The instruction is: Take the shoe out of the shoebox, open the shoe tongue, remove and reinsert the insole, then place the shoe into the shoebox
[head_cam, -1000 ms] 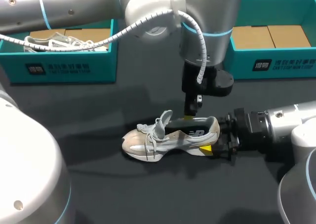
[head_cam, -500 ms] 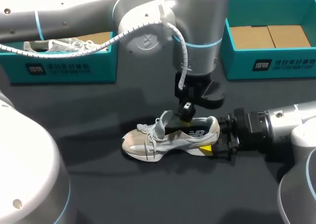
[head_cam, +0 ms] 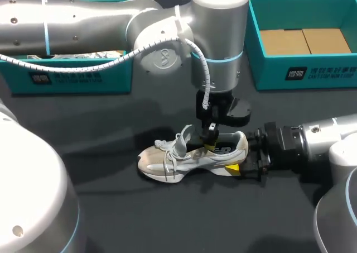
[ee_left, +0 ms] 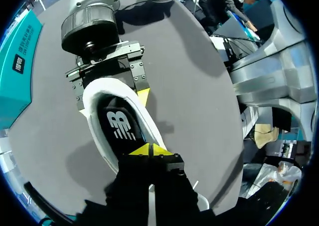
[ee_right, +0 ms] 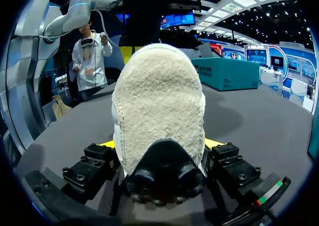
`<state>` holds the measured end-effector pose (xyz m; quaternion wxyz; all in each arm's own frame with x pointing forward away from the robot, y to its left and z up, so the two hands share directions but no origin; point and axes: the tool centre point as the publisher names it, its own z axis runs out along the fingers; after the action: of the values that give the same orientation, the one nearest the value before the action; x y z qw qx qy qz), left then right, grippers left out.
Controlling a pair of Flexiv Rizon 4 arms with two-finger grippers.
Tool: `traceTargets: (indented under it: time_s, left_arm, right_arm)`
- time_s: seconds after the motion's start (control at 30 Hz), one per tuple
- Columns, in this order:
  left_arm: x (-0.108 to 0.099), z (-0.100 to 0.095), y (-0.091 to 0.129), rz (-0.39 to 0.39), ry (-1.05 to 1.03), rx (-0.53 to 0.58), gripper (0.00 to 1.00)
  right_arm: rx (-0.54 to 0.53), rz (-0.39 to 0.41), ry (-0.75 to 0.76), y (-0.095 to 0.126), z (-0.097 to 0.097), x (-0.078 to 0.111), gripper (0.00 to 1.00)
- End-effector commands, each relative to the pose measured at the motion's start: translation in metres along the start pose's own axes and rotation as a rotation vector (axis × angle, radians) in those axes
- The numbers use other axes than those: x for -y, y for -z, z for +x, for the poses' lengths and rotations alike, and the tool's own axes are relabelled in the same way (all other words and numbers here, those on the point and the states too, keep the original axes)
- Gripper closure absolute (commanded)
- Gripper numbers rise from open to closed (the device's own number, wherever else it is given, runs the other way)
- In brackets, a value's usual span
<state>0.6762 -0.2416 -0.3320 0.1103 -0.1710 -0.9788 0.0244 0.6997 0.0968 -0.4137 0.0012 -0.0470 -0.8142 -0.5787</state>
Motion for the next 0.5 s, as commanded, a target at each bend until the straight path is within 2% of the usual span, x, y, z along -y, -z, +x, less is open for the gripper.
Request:
traceTargets:
  time_s: [0.03,0.5]
  left_arm:
    - [0.0,-0.005,-0.01,0.007,0.01,-0.025,1.0]
    - [-0.005,0.003,-0.039,-0.021,0.037,-0.062,1.0]
  right_arm:
    - [0.001,0.005,-0.001,-0.005,-0.002,0.001,1.0]
    - [0.001,0.005,-0.001,-0.005,-0.002,0.001,1.0]
